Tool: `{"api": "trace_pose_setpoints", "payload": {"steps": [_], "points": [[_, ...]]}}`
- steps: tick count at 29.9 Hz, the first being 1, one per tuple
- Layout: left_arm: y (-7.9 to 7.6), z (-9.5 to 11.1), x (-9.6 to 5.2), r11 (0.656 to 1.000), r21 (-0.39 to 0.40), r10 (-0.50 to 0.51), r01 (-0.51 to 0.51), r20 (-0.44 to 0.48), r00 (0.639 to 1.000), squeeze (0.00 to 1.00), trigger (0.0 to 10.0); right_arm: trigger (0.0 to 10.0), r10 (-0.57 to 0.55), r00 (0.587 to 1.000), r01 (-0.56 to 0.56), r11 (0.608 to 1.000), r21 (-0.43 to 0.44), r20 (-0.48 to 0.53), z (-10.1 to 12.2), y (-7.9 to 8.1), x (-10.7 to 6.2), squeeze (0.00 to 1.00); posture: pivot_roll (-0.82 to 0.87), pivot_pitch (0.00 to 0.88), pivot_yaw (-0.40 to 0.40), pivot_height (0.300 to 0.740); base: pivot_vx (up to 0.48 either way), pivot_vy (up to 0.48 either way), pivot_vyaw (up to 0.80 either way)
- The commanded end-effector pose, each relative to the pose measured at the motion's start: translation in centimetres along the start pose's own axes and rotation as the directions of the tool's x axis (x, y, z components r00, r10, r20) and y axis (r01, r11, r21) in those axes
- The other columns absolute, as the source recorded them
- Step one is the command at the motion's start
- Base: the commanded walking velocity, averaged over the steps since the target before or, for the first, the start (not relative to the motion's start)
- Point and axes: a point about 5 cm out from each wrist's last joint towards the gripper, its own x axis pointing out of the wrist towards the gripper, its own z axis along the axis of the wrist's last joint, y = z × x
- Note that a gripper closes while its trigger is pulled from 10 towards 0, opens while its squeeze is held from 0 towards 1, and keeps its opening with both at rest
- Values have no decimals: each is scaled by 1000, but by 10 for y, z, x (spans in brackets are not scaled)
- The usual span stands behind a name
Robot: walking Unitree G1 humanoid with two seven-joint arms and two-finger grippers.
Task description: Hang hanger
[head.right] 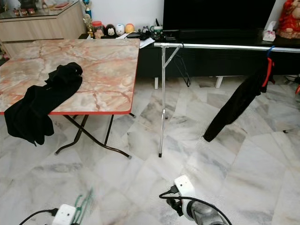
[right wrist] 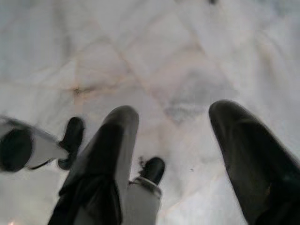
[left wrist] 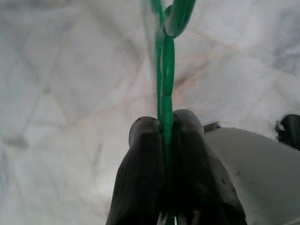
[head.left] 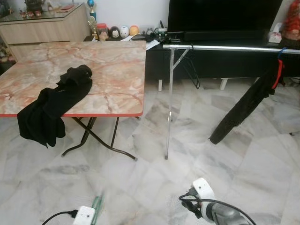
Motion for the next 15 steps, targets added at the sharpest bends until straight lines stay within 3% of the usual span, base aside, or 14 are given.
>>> {"api": "trace_pose_setpoints", "payload": {"steps": [1, 2, 4, 15], "points": [[4, -9, 0, 992, -114, 49, -51, -25, 999, 0, 10000, 10000, -112, 994, 112, 985, 131, -5, -4, -4, 0, 0, -30, 0, 15, 732, 0, 0, 0], [4, -9, 0, 992, -114, 49, -51, -25, 999, 0, 10000, 10000, -112, 994, 112, 985, 131, -5, -4, -4, 0, 0, -30, 0, 15, 732, 0, 0, 0], [7, -12, 0, 986, -152, 64, -70, -44, 997, 0, 10000, 10000, -200, 980, 197, 943, 269, -17, -8, -2, 1, 0, -42, 0, 28, 732, 0, 0, 0], [6, -16, 2, 971, -223, 72, -85, -66, 995, 0, 10000, 10000, -177, 983, 182, 952, 248, -39, 4, 26, 10, 0, -60, 0, 57, 732, 0, 0, 0]]}}
